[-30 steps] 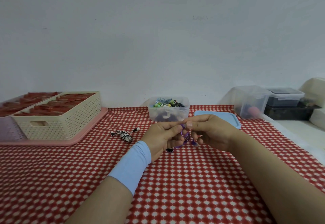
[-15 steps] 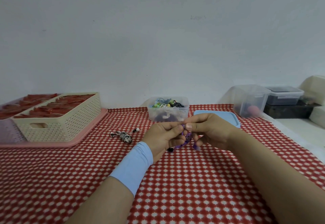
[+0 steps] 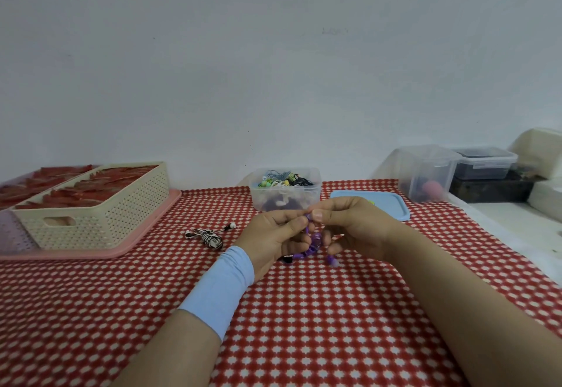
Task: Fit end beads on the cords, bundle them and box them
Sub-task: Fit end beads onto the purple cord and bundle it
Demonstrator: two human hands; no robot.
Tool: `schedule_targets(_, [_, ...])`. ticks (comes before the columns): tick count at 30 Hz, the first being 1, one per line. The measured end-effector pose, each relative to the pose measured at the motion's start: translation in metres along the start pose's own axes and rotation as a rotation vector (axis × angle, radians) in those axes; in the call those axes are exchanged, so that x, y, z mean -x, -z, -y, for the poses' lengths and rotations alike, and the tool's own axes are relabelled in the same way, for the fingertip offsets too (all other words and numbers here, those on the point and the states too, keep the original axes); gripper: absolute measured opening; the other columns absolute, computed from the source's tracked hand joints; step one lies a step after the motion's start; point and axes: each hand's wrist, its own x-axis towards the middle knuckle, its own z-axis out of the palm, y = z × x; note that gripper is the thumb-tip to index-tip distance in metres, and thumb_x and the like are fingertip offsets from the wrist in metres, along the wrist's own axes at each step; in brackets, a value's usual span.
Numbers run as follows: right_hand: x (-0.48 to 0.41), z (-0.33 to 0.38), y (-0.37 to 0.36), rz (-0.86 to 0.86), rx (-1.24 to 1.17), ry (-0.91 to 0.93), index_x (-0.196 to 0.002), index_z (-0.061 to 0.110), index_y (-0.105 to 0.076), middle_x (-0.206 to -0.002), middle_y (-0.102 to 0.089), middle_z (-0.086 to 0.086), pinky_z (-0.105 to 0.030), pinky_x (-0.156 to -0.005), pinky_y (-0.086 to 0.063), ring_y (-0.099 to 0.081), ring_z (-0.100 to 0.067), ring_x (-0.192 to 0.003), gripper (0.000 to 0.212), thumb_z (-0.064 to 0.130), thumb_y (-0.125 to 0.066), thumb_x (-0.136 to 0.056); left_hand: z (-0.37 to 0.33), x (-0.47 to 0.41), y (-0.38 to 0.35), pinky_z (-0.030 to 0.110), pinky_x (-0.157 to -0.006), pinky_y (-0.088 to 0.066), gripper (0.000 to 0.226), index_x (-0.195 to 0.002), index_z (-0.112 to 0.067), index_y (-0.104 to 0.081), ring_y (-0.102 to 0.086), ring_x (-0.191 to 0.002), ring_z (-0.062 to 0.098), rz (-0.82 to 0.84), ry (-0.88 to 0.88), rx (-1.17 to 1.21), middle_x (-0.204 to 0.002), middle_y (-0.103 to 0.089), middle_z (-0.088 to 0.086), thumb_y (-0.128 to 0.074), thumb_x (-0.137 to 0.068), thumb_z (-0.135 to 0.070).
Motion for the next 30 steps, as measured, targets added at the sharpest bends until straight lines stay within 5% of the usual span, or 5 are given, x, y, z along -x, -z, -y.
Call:
schedule_targets(12, [-0.0012, -0.0008, -0.0010, -0.108, 0.146, 0.098, -0.103, 0.000, -0.076, -0.081, -0.073, -0.013, -0.031, -0.048, -0.054, -0.060, -0.018, -0.058, 0.020, 0.004, -0.078, -0.084, 0.0000, 0.0012, 0.0018, 0.034, -0.067, -0.062, 0.014, -0.096, -0.012, -0.075, -0.072, -0.069, 0.021, -0.175, -0.170, -0.279, -0.076, -0.075, 0.011, -0.070, -0.086, -0.002])
schedule_targets(18, [-0.0012, -0.0033, -0.0018, -0.108, 0.102, 0.103, -0.101, -0.001, -0.074, -0.074, -0.070, -0.012, -0.031, -0.048, -0.053, -0.059, -0.021, -0.056, 0.014, 0.002, -0.073, -0.087, -0.0010, 0.0022, -0.0011, 0.030, -0.063, -0.061, 0.016, -0.093, -0.014, -0.075, -0.073, -0.068, 0.019, -0.182, -0.227, -0.331, -0.075, -0.075, 0.006, -0.071, -0.086, -0.001])
schedule_targets(25, [0.0001, -0.0012, 0.0029, -0.061, 0.110, 0.085, -0.105, 0.000, -0.076, -0.091, -0.073, -0.014, -0.032, -0.049, -0.054, -0.061, -0.019, -0.061, 0.020, 0.014, -0.067, -0.093, -0.0019, 0.0026, 0.0022, 0.029, -0.061, -0.060, 0.015, -0.096, -0.012, -0.076, -0.070, -0.065, 0.018, -0.150, -0.219, -0.311, -0.080, -0.076, 0.006, -0.068, -0.088, -0.001])
schedule_targets(30, [0.0009, -0.0011, 0.0017, -0.060, 0.055, 0.041, -0.104, 0.002, -0.074, -0.086, -0.070, -0.014, -0.032, -0.048, -0.054, -0.062, -0.019, -0.060, 0.038, 0.022, -0.075, -0.073, -0.0024, 0.0038, 0.0015, 0.028, -0.059, -0.059, 0.017, -0.098, -0.015, -0.076, -0.067, -0.063, 0.015, -0.095, -0.177, -0.270, -0.082, -0.076, 0.005, -0.066, -0.090, -0.003])
